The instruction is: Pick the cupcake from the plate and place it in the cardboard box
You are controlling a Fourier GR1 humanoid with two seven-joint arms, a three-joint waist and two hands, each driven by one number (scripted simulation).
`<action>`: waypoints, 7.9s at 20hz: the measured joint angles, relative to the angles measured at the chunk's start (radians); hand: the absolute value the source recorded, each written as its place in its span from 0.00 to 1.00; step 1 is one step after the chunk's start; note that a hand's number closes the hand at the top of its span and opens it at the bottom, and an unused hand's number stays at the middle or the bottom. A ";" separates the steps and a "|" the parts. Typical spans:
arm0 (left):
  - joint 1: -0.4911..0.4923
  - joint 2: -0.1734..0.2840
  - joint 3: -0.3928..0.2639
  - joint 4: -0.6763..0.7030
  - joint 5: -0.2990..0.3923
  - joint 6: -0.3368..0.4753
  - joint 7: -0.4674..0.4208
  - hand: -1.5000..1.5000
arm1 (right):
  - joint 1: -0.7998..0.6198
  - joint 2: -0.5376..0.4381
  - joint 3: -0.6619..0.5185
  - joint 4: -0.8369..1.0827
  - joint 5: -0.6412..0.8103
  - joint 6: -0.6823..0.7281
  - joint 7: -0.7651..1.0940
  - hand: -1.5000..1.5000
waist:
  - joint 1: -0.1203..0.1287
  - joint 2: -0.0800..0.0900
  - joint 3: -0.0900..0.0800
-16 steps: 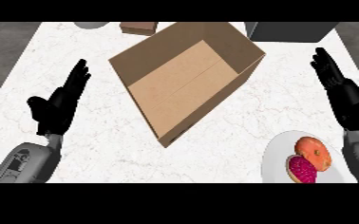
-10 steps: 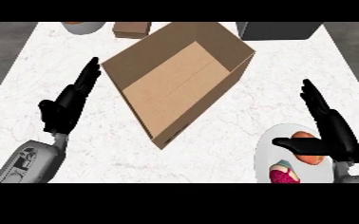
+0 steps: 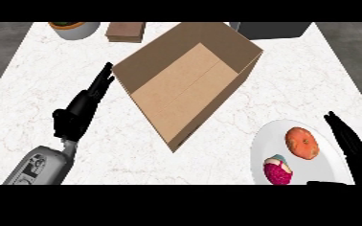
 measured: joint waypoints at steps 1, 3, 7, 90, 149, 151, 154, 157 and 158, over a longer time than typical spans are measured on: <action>0.003 -0.001 -0.005 -0.005 -0.005 0.001 0.003 0.50 | 0.033 -0.021 0.005 -0.042 0.046 -0.020 0.014 0.00 | 0.000 0.000 0.000; 0.006 -0.009 -0.011 -0.013 -0.014 0.007 0.005 0.50 | 0.114 -0.051 0.015 -0.143 0.126 -0.052 0.057 0.00 | 0.002 0.001 -0.001; 0.004 -0.018 -0.020 -0.027 -0.026 0.009 0.022 0.50 | 0.274 -0.126 0.010 -0.382 0.228 -0.017 0.197 0.00 | 0.006 0.004 -0.002; 0.046 -0.330 0.212 -0.105 -0.345 -0.287 0.126 0.50 | -0.053 0.249 0.176 -0.149 0.659 0.504 0.287 1.00 | 0.083 0.013 -0.006; 0.039 -0.352 0.273 -0.118 -0.367 -0.352 0.140 0.50 | -0.968 0.365 -0.016 -0.110 0.150 0.680 0.231 1.00 | 0.080 0.020 0.003; 0.037 -0.361 0.267 -0.115 -0.381 -0.342 0.138 0.50 | -0.984 0.376 -0.003 -0.032 0.196 0.646 0.185 1.00 | 0.080 0.020 0.003; 0.030 -0.364 0.270 -0.115 -0.380 -0.343 0.146 0.50 | -1.002 0.416 0.037 0.075 0.274 0.581 0.144 1.00 | 0.080 0.021 0.003; 0.029 -0.358 0.281 -0.095 -0.378 -0.351 0.124 0.50 | -1.008 0.455 0.061 0.188 0.328 0.525 0.101 1.00 | 0.080 0.021 0.003; 0.029 -0.366 0.273 -0.095 -0.381 -0.349 0.126 0.50 | -1.017 0.473 0.061 0.226 0.333 0.520 0.105 1.00 | 0.080 0.021 0.003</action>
